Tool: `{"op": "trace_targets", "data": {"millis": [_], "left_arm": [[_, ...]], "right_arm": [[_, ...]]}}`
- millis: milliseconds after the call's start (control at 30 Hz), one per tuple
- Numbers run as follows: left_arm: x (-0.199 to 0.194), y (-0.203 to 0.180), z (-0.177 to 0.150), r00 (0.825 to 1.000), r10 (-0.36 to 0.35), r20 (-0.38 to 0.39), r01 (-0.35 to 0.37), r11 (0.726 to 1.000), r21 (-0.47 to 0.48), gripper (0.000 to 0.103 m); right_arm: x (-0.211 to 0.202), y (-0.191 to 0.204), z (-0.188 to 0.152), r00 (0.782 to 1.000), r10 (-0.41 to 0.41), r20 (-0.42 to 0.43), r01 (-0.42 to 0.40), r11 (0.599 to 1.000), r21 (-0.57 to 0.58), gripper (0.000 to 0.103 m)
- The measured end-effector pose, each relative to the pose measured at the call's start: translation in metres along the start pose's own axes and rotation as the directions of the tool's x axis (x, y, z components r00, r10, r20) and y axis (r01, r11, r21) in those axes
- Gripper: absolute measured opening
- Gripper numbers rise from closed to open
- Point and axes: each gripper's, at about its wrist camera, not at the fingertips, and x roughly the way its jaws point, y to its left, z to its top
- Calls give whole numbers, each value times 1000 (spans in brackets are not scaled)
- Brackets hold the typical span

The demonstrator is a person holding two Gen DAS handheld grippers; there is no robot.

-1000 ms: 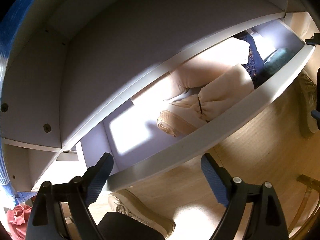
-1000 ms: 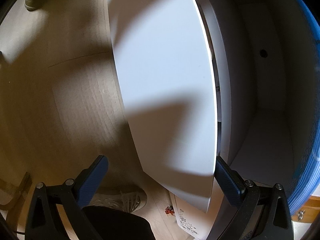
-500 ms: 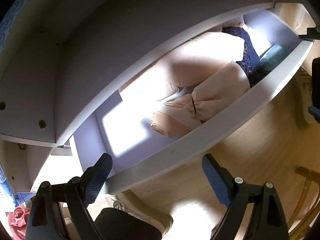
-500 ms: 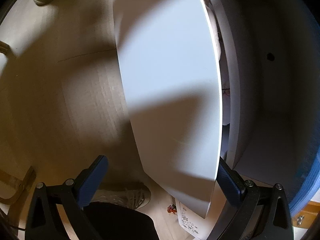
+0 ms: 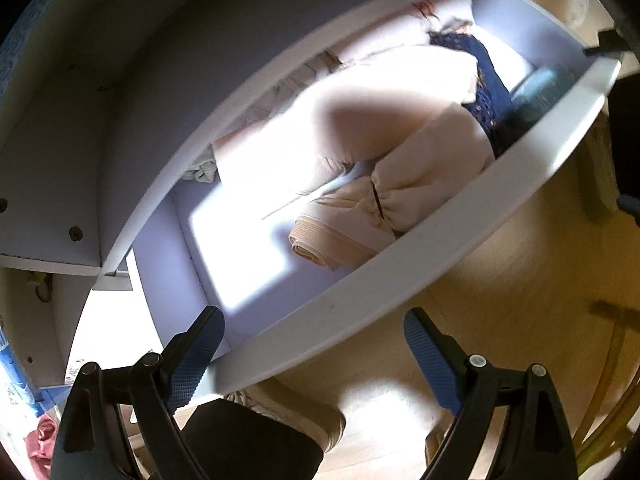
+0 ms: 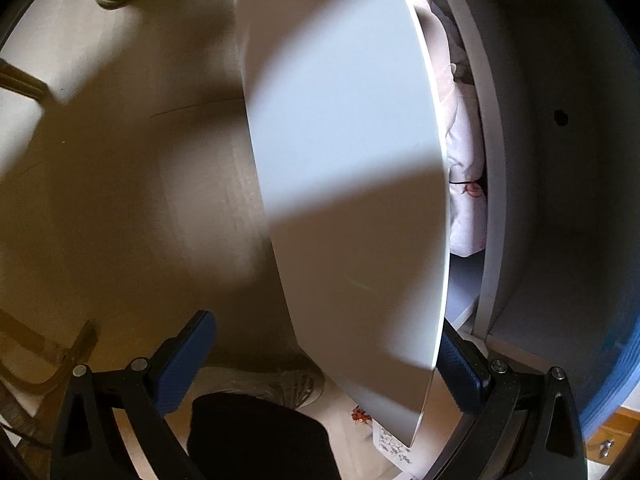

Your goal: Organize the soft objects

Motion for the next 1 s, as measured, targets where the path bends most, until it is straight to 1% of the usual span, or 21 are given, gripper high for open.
{"op": "trace_targets", "data": {"millis": [133, 233, 333, 433, 500, 567, 667, 733, 833, 867, 933, 1000], "left_arm": [[-1, -14, -13, 1000, -11, -27, 12, 999, 44, 96], [-2, -24, -24, 998, -21, -53, 25, 997, 79, 98], [-3, -37, -34, 996, -28, -85, 38, 991, 125, 100], [-5, -43, -41, 993, -46, -109, 62, 988, 145, 101], [-5, -46, -43, 991, -54, -124, 74, 984, 159, 101], [-3, -52, -47, 989, -45, -140, 72, 979, 192, 102], [-2, -66, -56, 986, -17, -168, 60, 965, 254, 102], [-3, -73, -61, 984, -12, -180, 62, 959, 275, 102], [-7, -83, -62, 980, -16, -198, 75, 952, 297, 102], [-13, -83, -63, 978, -19, -207, 83, 948, 308, 102], [-14, -82, -59, 975, -19, -223, 94, 939, 330, 102], [0, -73, -46, 969, -26, -246, 114, 929, 351, 102]], "right_arm": [[-7, 2, -4, 998, 69, 4, -69, 997, 28, 103], [-12, 1, -8, 989, 145, 13, -146, 988, 54, 103], [-21, 0, -14, 973, 227, 38, -229, 969, 90, 103], [-27, -5, -23, 945, 316, 83, -326, 933, 155, 103], [-29, -5, -27, 933, 347, 101, -360, 916, 177, 103], [-33, 3, -31, 931, 350, 106, -364, 917, 166, 103], [-38, 18, -34, 942, 324, 85, -332, 936, 116, 103], [-41, 23, -33, 942, 325, 79, -332, 938, 102, 103], [-43, 29, -37, 931, 356, 77, -362, 927, 96, 103], [-48, 26, -35, 929, 363, 73, -369, 925, 92, 103], [-51, 26, -36, 921, 383, 65, -388, 918, 79, 103], [-56, 23, -36, 914, 401, 58, -405, 912, 68, 103]]}}
